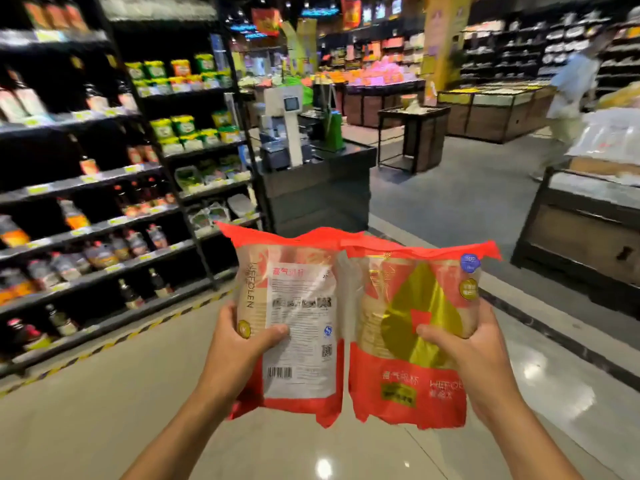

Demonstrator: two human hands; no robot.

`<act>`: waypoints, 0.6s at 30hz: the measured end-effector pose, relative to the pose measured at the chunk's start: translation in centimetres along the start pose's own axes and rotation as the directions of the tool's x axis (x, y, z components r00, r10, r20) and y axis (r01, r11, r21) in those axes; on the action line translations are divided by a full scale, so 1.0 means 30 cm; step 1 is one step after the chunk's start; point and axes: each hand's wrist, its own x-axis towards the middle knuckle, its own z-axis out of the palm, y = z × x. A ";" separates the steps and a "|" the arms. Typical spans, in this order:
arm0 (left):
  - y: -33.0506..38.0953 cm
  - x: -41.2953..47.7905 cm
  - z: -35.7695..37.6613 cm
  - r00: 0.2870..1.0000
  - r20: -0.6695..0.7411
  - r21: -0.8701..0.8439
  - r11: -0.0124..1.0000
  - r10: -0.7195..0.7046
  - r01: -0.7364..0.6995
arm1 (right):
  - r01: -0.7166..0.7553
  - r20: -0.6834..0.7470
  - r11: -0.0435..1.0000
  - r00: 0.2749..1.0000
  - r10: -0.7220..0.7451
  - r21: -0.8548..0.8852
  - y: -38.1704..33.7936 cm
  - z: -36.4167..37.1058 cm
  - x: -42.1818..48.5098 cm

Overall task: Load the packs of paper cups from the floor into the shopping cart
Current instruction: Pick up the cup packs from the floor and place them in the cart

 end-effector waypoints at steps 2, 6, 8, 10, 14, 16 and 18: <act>0.007 -0.137 -0.145 0.990 -0.138 0.011 1.000 0.010 -0.008 | 0.016 0.136 1.000 0.990 -0.017 0.012 -0.019 0.094 -0.070; 0.006 -0.458 -0.421 0.925 -0.380 -0.003 1.000 0.015 -0.018 | 0.005 0.385 0.999 0.923 -0.022 0.043 -0.052 0.314 -0.261; -0.004 -0.633 -0.561 0.864 -0.504 -0.028 0.999 0.000 -0.017 | -0.005 0.516 0.998 0.856 -0.026 0.059 -0.081 0.433 -0.390; -0.022 -0.814 -0.694 0.789 -0.614 -0.057 0.998 -0.018 -0.022 | 0.008 0.639 0.999 0.769 -0.034 0.043 -0.112 0.545 -0.536; -0.072 -1.194 -0.925 0.615 -0.788 -0.081 0.995 -0.027 -0.060 | 0.039 0.810 0.996 0.580 -0.084 0.076 -0.156 0.758 -0.874; -0.104 -1.390 -1.036 0.534 -0.845 -0.093 0.992 -0.031 -0.089 | 0.020 0.870 0.999 0.490 -0.047 0.043 -0.147 0.862 -1.052; -0.147 -1.596 -1.144 0.436 -0.899 -0.091 0.990 -0.035 -0.110 | 0.017 0.920 1.000 0.392 0.004 -0.011 -0.086 0.973 -1.211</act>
